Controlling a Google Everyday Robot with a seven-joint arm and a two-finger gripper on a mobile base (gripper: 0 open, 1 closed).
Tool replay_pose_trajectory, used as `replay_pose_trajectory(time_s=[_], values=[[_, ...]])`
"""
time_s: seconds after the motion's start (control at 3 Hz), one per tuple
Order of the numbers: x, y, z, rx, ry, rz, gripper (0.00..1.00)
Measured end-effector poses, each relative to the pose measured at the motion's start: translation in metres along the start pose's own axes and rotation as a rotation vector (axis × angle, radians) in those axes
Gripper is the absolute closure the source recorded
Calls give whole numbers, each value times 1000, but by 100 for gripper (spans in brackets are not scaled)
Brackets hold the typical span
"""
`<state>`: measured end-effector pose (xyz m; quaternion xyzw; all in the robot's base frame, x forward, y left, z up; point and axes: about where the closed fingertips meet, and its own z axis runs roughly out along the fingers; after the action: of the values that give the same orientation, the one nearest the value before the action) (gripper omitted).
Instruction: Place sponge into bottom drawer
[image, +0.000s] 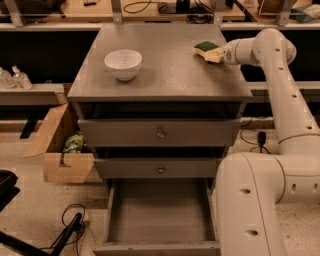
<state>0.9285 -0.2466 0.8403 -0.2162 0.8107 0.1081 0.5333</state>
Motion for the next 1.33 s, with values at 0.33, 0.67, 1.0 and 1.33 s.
replay_pose_trajectory(time_s=[0.33,0.67,1.0,1.33], values=[[-13,-1,-54,-6,99,-38,100],[-18,-2,-95,-4,167,-24,100],[-44,-4,-150,26,160,11,100],[-84,-4,-216,101,87,21,100]])
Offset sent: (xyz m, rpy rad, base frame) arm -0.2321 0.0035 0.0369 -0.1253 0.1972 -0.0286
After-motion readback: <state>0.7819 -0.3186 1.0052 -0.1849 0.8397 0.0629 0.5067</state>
